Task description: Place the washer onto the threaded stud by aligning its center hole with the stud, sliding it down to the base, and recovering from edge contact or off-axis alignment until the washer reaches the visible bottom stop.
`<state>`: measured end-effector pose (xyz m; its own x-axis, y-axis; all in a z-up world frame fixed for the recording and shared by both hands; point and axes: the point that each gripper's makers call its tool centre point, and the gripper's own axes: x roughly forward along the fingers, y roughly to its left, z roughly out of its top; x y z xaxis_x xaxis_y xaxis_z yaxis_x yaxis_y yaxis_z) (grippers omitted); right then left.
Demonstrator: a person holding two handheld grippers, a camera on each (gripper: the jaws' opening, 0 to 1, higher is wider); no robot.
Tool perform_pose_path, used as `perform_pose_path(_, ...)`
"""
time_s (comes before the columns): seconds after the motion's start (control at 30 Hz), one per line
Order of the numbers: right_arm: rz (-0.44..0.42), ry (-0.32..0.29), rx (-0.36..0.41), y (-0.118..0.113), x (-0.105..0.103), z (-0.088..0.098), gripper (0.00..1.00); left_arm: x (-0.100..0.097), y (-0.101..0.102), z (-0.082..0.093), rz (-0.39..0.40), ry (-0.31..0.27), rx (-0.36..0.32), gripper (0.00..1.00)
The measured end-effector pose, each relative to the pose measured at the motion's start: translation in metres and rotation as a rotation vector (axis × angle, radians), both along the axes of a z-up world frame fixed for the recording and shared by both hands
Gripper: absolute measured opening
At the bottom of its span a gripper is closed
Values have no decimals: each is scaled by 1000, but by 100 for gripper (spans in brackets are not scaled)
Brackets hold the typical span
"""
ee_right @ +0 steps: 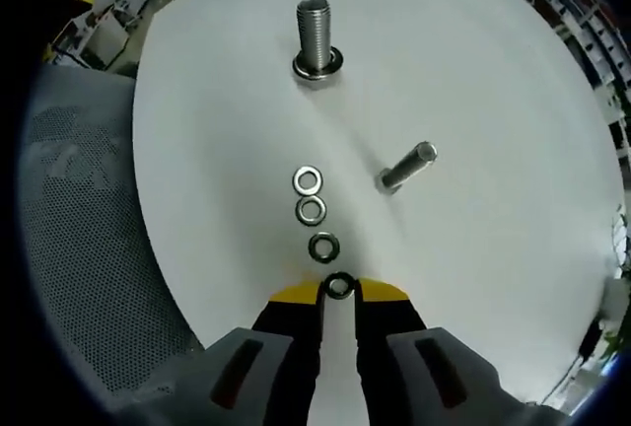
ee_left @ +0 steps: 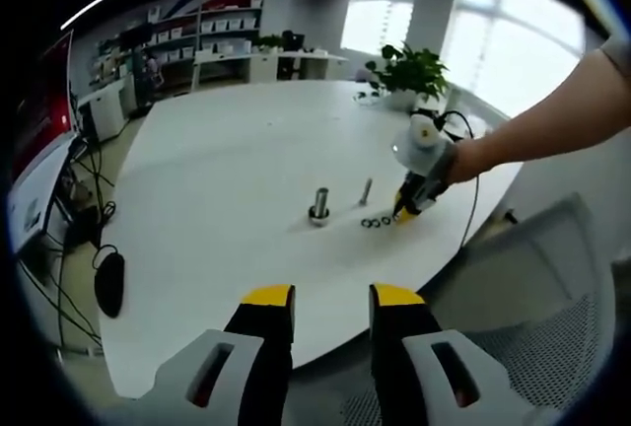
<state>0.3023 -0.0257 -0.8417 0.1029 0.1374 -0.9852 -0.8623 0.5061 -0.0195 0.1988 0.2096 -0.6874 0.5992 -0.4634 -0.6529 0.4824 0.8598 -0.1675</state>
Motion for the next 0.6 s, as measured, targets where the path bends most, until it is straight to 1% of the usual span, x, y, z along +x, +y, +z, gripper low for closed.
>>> perform_pose_path(0.03,-12,-5,7,0,1,0,13,0,0,0,1,0,-1,28)
perform_pose_path(0.13,2,-24,16,0,-1,0,13,0,0,0,3,-2,-4,28)
perform_pose_path(0.23,19,-30,4,0,0,0,13,0,0,1,2,-5,-4,28)
perform_pose_path(0.3,13,-31,1,0,-1,1,13,0,1,1,3,-5,-4,28)
perform_pose_path(0.37,0,-46,31,6,2,8,13,1,1,2,6,-8,-6,28)
perform_pose_path(0.43,-1,-56,41,10,5,14,13,1,1,2,8,-11,-7,28)
perform_pose_path(0.6,11,-90,70,21,22,35,13,1,1,3,4,-16,-5,28)
